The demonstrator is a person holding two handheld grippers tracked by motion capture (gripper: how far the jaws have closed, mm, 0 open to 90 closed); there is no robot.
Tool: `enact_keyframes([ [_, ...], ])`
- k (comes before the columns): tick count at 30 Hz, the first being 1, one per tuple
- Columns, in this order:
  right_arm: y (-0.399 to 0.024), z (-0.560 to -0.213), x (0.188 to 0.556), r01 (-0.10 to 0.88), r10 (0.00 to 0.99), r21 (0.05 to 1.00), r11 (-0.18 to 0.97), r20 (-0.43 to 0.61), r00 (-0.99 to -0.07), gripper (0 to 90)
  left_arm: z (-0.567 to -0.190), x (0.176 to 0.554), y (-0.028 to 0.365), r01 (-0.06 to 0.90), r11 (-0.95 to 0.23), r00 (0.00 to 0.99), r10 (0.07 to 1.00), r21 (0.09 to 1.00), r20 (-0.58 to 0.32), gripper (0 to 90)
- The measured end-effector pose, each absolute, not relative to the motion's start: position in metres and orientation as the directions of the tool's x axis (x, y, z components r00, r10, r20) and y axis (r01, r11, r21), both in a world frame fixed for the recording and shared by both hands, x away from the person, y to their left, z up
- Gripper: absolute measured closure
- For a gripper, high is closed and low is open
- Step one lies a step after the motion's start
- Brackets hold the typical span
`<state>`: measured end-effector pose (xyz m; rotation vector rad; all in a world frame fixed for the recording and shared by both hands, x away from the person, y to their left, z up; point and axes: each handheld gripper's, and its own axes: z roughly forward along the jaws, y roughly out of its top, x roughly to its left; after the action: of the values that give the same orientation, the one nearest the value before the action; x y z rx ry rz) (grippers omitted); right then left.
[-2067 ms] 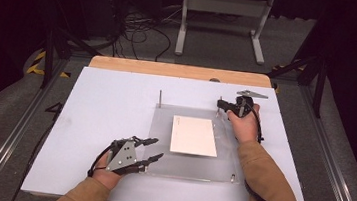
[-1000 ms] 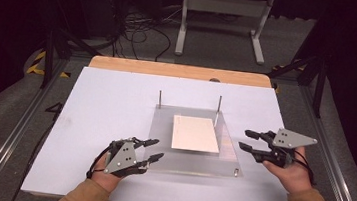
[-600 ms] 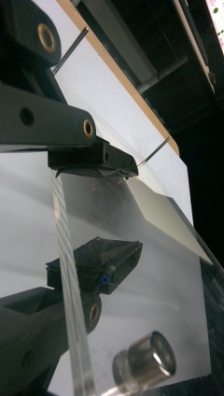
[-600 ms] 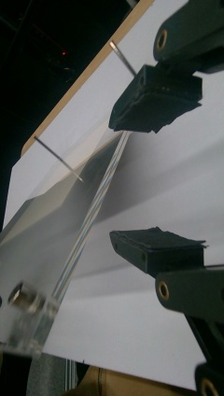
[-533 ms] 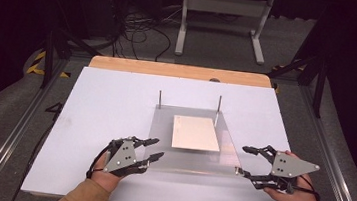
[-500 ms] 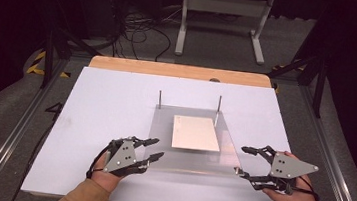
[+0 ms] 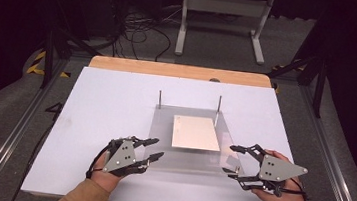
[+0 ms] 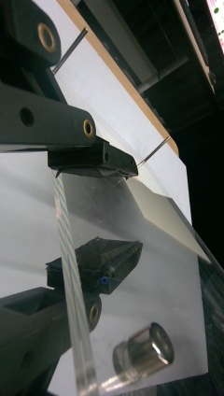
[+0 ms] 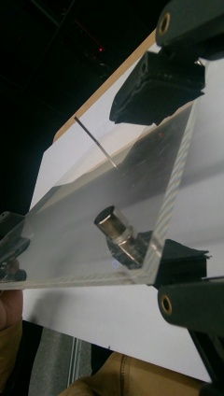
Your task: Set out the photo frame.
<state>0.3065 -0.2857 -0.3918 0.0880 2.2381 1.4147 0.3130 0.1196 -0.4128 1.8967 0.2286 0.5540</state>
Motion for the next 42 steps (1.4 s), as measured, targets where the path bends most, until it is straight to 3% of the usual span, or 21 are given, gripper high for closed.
enact_keyframes([
  [6, -0.280, -0.396, 0.307, -0.228, 0.286, 0.854, 0.468, -0.391, -0.875, 41.5, -0.413, 0.313, 0.120, -0.098, -0.384, 0.873, 0.410, 0.918, 0.264, 55.7],
  [12, -0.283, -0.396, 0.310, -0.242, 0.313, 0.847, 0.473, -0.418, -0.853, 59.4, -0.412, 0.313, 0.120, -0.102, -0.388, 0.872, 0.408, 0.916, 0.270, 55.8],
  [21, -0.285, -0.393, 0.310, -0.262, 0.338, 0.839, 0.477, -0.451, -0.826, 66.7, -0.410, 0.313, 0.120, -0.103, -0.379, 0.872, 0.411, 0.920, 0.267, 56.7],
  [42, -0.282, -0.364, 0.326, -0.258, 0.394, 0.856, 0.448, -0.449, -0.802, 67.3, -0.382, 0.332, 0.122, -0.137, -0.310, 0.845, 0.459, 0.941, 0.274, 57.3],
])
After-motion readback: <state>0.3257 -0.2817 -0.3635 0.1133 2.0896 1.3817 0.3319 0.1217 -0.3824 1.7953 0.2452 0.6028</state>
